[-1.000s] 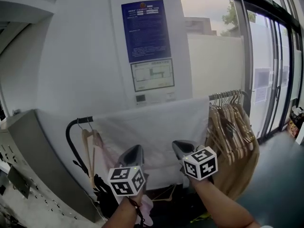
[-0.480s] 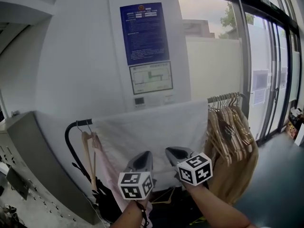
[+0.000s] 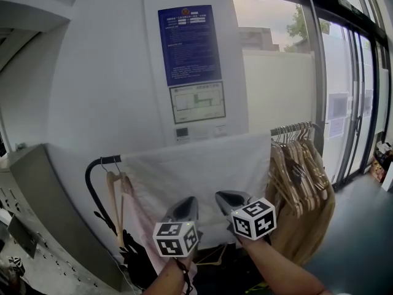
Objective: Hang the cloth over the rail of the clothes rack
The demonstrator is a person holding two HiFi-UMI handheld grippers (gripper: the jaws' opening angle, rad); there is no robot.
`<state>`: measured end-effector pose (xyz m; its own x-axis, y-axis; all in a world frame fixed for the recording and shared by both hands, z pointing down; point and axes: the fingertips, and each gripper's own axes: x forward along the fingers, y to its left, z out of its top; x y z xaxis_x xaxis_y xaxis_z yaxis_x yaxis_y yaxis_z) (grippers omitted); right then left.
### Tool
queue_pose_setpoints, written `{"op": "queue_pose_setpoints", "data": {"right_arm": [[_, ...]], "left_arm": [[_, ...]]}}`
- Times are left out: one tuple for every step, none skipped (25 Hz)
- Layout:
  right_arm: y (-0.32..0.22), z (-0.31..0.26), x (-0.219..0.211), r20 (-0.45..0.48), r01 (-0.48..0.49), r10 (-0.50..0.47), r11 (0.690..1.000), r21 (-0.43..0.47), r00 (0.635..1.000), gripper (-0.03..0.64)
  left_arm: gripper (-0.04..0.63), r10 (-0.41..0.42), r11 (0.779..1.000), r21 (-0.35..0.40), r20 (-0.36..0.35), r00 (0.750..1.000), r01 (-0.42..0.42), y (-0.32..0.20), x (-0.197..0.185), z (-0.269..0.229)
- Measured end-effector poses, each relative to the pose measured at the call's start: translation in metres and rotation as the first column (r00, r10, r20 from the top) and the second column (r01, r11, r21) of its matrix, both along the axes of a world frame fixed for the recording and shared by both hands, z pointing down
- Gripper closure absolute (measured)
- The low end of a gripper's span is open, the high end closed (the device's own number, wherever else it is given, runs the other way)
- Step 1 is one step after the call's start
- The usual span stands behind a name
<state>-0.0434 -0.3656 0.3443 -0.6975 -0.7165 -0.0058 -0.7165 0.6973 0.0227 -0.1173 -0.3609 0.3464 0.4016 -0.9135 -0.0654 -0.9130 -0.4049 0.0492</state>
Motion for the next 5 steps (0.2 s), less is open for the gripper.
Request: {"op": "queue_pose_setpoints", "data": {"right_arm": [[-0.0001, -0.0008, -0.0001, 0.0, 0.0, 0.0, 1.0, 0.0, 1.0, 0.617], [-0.0002, -0.0021, -0.0001, 0.001, 0.001, -0.001, 1.0, 0.001, 1.0, 0.617], [-0.0004, -0.0037, -0.0002, 0.003, 0.001, -0.001, 1.0, 0.002, 1.0, 0.617], [-0.0007, -0.0054, -0.0003, 0.004, 0.001, -0.001, 1.0, 0.003, 1.0, 0.617], [-0.0011, -0.0071, -0.0005, 0.004, 0.001, -0.001, 1.0, 0.005, 1.0, 0.617]], "left_arm": [[0.589, 0.001, 1.0, 0.0, 0.001, 1.0, -0.001, -0.0002, 0.0001, -0.0007], [0.589, 0.001, 1.0, 0.002, 0.001, 1.0, -0.001, -0.0005, 0.0002, -0.0018], [0.589, 0.001, 1.0, 0.003, 0.002, 1.0, -0.001, -0.0008, 0.0002, -0.0029], [0.589, 0.0, 1.0, 0.004, 0.002, 1.0, 0.0, -0.0013, 0.0002, -0.0041], [0.589, 0.0, 1.0, 0.006, 0.002, 1.0, 0.0, -0.0017, 0.0002, -0.0053]]}}
